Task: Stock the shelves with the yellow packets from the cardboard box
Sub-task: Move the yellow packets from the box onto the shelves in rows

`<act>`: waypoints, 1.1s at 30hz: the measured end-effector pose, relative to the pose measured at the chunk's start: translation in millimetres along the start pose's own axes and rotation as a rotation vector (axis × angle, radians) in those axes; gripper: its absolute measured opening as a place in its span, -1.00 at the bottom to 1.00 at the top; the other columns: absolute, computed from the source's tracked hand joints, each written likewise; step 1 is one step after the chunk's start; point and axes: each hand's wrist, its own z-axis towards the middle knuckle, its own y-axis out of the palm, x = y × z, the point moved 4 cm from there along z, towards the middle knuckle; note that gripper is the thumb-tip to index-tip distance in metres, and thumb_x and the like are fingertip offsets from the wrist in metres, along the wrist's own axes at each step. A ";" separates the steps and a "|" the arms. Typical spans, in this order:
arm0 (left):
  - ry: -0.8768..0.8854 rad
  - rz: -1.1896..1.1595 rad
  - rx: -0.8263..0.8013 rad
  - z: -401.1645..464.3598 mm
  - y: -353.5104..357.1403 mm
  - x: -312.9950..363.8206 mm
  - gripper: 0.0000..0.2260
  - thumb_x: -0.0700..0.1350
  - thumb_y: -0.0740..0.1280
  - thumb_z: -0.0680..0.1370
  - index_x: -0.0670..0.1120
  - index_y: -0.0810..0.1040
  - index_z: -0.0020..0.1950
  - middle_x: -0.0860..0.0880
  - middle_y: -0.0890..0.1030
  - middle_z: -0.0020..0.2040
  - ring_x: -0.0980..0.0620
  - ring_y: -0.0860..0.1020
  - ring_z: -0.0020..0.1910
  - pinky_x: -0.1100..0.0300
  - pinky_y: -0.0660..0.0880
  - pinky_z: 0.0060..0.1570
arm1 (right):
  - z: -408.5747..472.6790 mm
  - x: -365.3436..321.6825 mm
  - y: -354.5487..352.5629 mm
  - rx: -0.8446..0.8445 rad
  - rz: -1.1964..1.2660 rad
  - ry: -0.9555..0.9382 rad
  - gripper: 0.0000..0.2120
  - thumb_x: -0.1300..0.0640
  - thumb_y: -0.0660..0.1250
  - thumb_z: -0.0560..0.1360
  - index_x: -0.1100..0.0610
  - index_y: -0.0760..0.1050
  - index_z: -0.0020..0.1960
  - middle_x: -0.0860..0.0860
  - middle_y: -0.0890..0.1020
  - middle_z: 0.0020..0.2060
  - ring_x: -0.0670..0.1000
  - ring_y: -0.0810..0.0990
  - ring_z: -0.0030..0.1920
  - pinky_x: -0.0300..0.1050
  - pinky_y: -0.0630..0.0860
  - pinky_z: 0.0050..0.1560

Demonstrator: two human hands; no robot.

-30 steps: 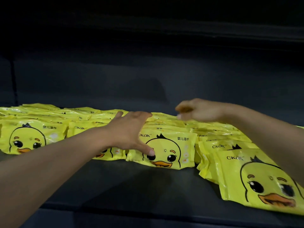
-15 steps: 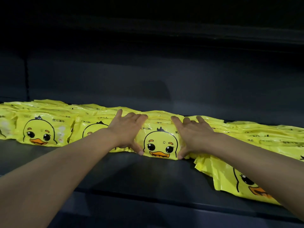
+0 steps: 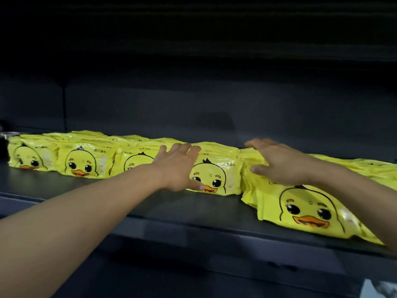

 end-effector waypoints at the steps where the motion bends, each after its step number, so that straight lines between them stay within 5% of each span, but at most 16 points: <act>1: 0.015 0.004 0.002 -6.0 -4.1 5.7 -0.15 0.30 0.32 0.43 -0.02 -0.01 0.53 -0.02 0.09 0.54 -0.07 0.07 0.51 -0.13 0.09 0.43 | -10.5 5.3 -5.4 0.008 -0.004 0.022 -0.44 0.01 0.24 0.56 -0.03 0.08 0.48 0.02 0.22 0.46 0.05 0.24 0.43 -0.05 0.24 0.39; 6: 0.110 -0.030 0.033 -31.5 -18.5 38.0 -0.19 0.29 0.29 0.45 -0.03 0.00 0.53 -0.03 0.07 0.55 -0.07 0.06 0.51 -0.10 0.12 0.42 | -67.4 33.4 -23.2 -0.005 -0.046 0.163 -0.48 0.02 0.25 0.55 0.01 0.15 0.46 0.06 0.29 0.42 0.07 0.30 0.39 -0.02 0.30 0.36; 14: 0.214 -0.095 0.066 -52.6 -30.9 84.7 -0.21 0.29 0.27 0.47 -0.03 0.01 0.53 -0.02 0.08 0.55 -0.06 0.08 0.51 -0.10 0.12 0.42 | -133.7 46.7 -26.5 -0.067 -0.068 0.277 -0.18 -0.05 0.43 0.42 0.06 0.04 0.51 0.06 0.21 0.48 0.07 0.24 0.44 -0.12 0.24 0.34; 24: 0.239 -0.052 0.027 -29.7 -30.4 130.8 -0.21 0.27 0.32 0.44 -0.04 0.06 0.52 -0.02 0.17 0.52 -0.06 0.12 0.49 -0.12 0.08 0.43 | -115.8 76.9 -2.8 -0.194 -0.149 0.229 0.00 -0.16 0.43 0.37 -0.03 -0.19 0.53 0.06 0.06 0.52 0.13 0.00 0.51 0.14 0.02 0.48; 28: 0.206 -0.089 -0.084 -11.1 -18.7 145.7 -0.09 0.31 0.36 0.38 -0.03 -0.02 0.54 -0.04 0.15 0.53 -0.08 0.12 0.49 -0.11 0.06 0.44 | -101.2 87.8 7.9 -0.227 -0.184 0.187 -0.02 -0.20 0.43 0.36 0.02 -0.11 0.53 0.12 0.11 0.49 0.17 0.00 0.50 0.15 -0.03 0.48; 33: 0.142 0.000 -0.039 -0.1 -19.1 144.0 -0.11 0.29 0.45 0.30 -0.03 0.13 0.48 -0.03 0.32 0.39 -0.06 0.30 0.36 -0.03 0.27 0.34 | -86.3 81.2 11.0 -0.075 -0.228 0.051 -0.07 -0.29 0.42 0.29 0.10 0.10 0.46 0.09 0.30 0.36 0.13 0.19 0.39 0.11 0.11 0.44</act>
